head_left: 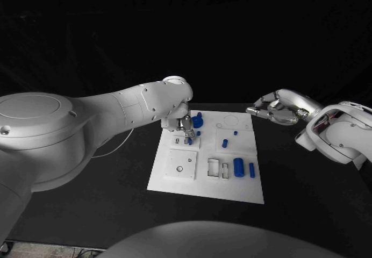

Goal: Assemble the parts on the task board

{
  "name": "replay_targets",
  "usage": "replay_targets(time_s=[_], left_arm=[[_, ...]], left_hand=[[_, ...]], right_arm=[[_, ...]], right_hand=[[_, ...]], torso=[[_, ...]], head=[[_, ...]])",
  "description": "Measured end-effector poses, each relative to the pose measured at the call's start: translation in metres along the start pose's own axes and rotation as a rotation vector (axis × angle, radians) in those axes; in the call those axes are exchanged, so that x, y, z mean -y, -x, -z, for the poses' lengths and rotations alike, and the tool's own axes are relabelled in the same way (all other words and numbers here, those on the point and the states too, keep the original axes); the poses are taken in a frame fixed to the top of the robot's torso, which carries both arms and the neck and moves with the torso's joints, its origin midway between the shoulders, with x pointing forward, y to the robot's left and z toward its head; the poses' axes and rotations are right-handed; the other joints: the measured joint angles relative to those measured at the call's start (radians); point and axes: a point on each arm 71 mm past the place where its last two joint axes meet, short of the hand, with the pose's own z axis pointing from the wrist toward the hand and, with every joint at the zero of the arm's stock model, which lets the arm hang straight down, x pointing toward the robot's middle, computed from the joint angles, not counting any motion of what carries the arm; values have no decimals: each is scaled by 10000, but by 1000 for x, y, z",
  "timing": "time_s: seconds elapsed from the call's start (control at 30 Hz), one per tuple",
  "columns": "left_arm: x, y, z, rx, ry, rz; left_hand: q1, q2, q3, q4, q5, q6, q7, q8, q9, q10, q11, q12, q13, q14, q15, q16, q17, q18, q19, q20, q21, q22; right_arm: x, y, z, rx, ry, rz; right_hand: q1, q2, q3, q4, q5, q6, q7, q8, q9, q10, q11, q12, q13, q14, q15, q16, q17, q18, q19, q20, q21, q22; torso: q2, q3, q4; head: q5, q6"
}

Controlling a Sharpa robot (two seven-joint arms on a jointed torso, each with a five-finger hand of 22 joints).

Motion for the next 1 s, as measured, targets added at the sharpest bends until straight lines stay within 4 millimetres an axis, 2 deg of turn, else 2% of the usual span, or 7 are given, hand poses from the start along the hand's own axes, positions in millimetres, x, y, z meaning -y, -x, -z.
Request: replay_targets(time_s=[0.37, 0.7, 1.0], left_arm=[[-2, -2, 2, 156, -48, -40], [-10, 0, 14, 641, -169, -228], [-23, -7, 24, 1353, -358, -321]], left_hand=[[139, -135, 102, 90, -4, -93, 15, 131, 366, 0, 1, 0, -1, 0, 1, 0, -1, 1, 35, -35, 0, -1], [44, -230, 142, 107, -30, -222, 40, 154, 496, -1, 3, 0, -2, 0, 1, 0, -2, 1, 35, -35, 0, -1], [16, -289, 332, -27, -118, -238, 51, 155, 580, -2, 5, 0, -2, -1, 1, 0, -3, 1, 35, -34, 0, -2]], right_arm=[[1, 0, 1, -7, -36, -25], [5, -3, 3, -53, -139, -67], [12, -6, 8, -88, -314, -114]], right_hand=[[0, 0, 0, 0, -40, 0, 0, 0, 9, 0, 0, 0, 0, 0, 0, 0, -1, 0, -35, 35, 0, -1], [0, -1, -27, -28, -93, 0, 0, 0, 18, 0, 0, 0, 8, 0, 0, 0, -2, 0, -34, 34, -45, 5], [40, 39, -70, -15, -93, -32, 32, 0, 16, 0, 0, 0, 7, 0, 0, 0, -3, 0, -34, 35, -45, 6]], torso=[[-12, 0, 4], [-17, 0, 6], [-18, -18, 16]], head=[[10, 0], [53, 0], [63, 0]])
